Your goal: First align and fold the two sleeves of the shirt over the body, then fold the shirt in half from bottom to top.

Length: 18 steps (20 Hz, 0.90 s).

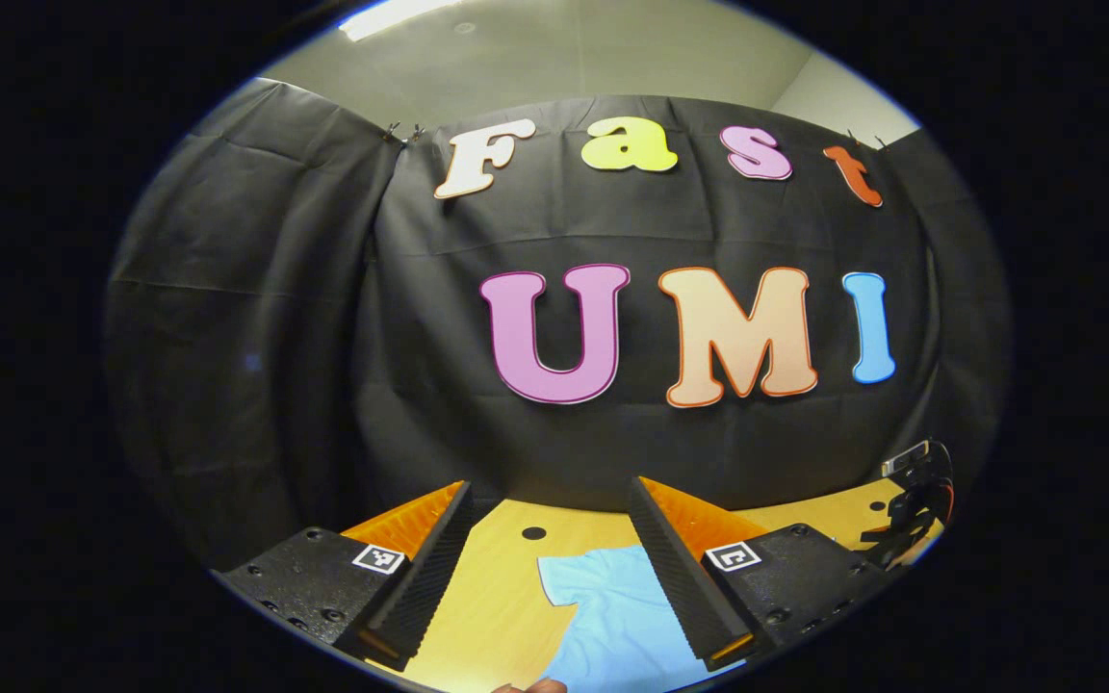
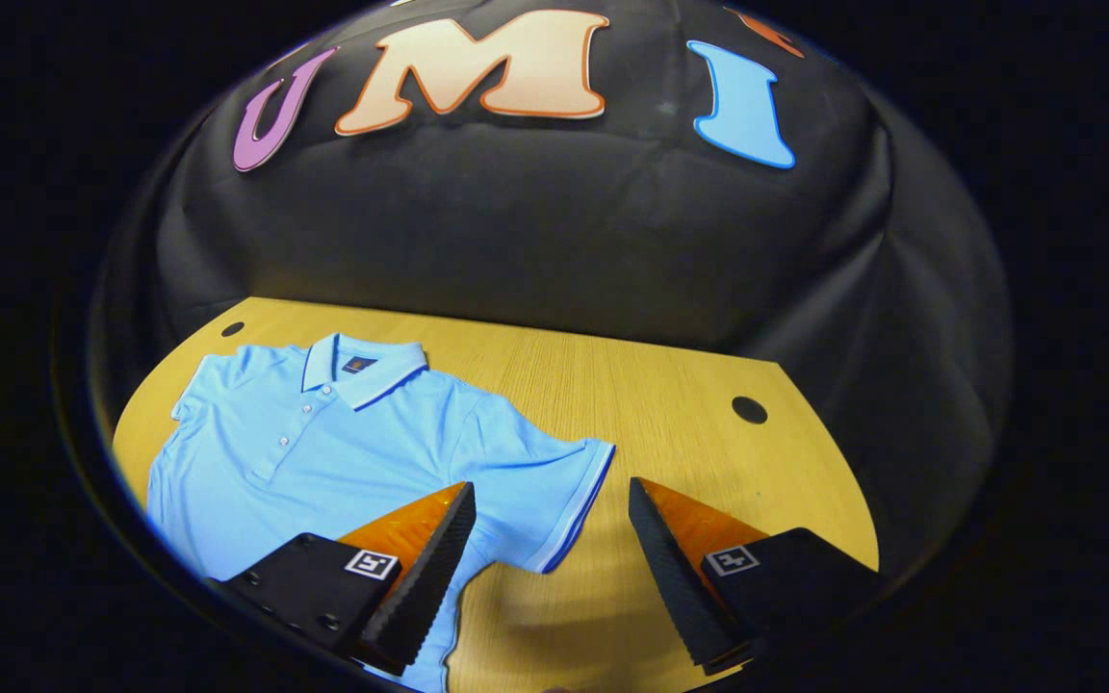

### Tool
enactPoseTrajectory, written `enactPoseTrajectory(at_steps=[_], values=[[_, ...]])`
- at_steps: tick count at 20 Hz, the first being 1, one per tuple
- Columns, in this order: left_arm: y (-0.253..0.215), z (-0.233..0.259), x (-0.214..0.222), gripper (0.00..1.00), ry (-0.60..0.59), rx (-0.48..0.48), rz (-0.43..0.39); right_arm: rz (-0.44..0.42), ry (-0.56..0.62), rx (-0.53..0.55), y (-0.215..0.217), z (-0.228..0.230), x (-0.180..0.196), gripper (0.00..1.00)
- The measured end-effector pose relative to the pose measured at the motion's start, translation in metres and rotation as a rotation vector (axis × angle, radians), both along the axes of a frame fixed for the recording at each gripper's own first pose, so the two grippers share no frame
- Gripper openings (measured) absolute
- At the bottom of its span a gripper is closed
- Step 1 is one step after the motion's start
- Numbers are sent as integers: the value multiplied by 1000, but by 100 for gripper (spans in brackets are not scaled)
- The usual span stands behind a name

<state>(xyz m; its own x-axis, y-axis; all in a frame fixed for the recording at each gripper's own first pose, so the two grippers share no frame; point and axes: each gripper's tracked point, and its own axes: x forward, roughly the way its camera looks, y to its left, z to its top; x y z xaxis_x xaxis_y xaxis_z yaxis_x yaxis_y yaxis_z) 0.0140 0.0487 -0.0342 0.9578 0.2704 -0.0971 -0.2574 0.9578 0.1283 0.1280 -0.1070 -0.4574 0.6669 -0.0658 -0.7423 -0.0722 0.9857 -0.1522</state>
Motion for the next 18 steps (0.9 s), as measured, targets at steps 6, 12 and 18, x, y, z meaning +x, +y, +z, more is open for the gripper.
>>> enactPoseTrajectory(at_steps=[6, 12, 18], values=[[16, -10, 0, 97, 21, -12, 34, -96, 94, 6, -7, -46, -5, 100], [16, -11, 9, 97, 24, -14, 14, -123, 161, 108, 2, -62, -11, 98], [20, -16, 11, 97, 36, -28, 3, -149, 120, 143, 12, -58, -4, 21]])
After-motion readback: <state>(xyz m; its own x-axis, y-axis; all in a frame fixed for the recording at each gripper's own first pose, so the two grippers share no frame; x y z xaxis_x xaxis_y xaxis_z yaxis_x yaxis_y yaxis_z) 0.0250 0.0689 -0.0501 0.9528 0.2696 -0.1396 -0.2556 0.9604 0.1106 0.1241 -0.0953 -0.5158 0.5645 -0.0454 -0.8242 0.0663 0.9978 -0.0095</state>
